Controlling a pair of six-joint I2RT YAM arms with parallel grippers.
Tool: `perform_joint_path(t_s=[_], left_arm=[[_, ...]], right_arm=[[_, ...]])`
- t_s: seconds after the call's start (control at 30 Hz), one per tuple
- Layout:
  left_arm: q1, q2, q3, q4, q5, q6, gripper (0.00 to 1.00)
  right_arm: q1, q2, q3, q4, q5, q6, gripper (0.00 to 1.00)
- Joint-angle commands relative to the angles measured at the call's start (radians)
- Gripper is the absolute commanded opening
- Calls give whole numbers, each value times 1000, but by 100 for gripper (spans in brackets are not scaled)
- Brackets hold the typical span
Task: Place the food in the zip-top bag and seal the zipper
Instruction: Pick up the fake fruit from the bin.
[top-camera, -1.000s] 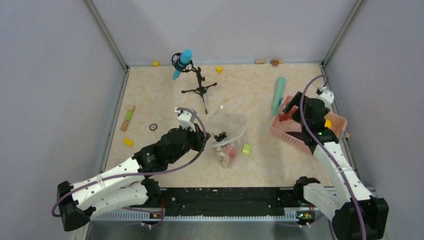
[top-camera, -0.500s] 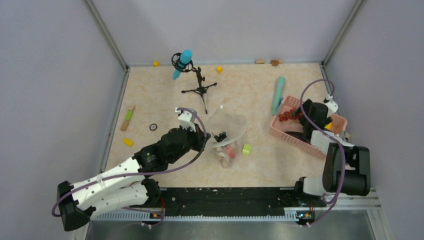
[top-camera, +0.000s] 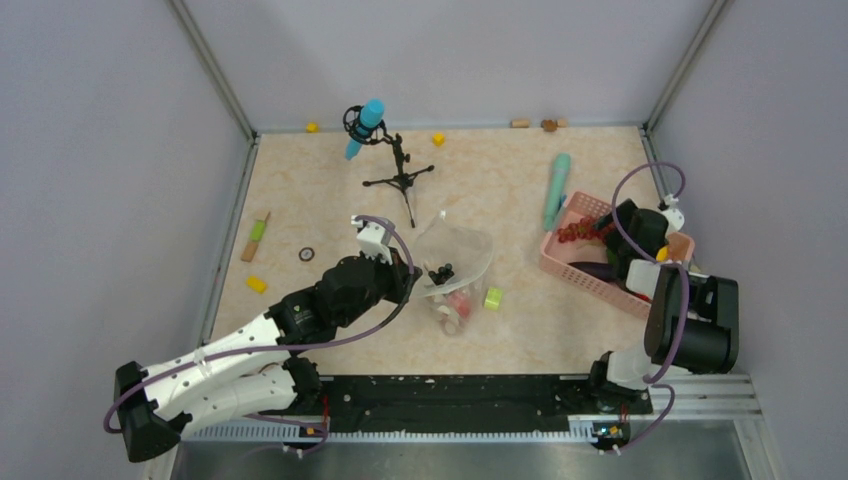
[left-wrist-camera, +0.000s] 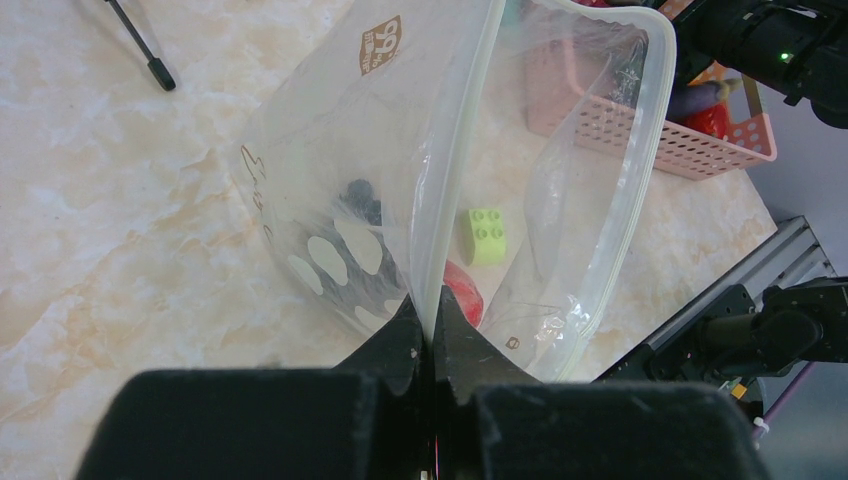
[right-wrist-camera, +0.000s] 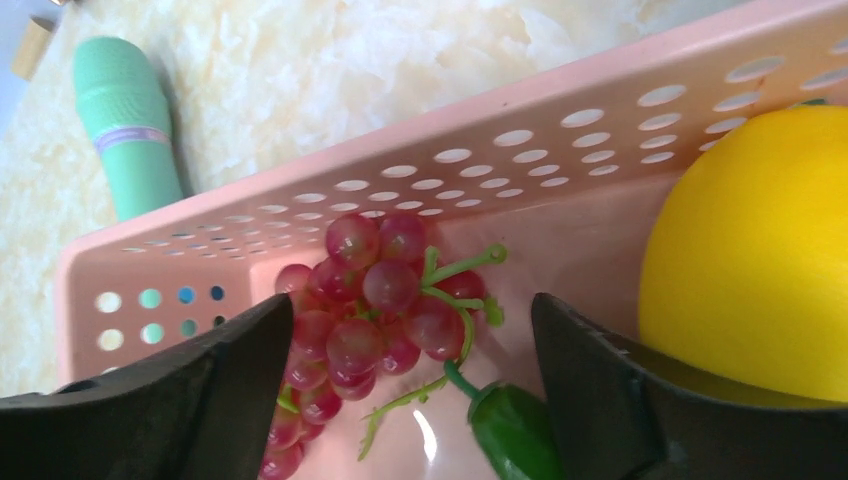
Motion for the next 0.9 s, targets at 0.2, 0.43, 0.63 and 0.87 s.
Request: perform_joint_path(t_s=[0.2, 0.43, 0.63, 0.87], left_arm=[[2, -7, -3, 18, 12, 12, 0], [3, -9, -3, 16, 11, 13, 0], [3, -12, -4, 15, 14, 13, 0], [2, -15, -3, 15, 18, 12, 0]], right_arm=[[-23, 98, 125, -70, -156, -46, 58], [-23, 75, 100, -41, -158, -48, 52], [-23, 63, 88, -35, -160, -52, 29], [-24, 51, 80, -33, -159, -58, 9]])
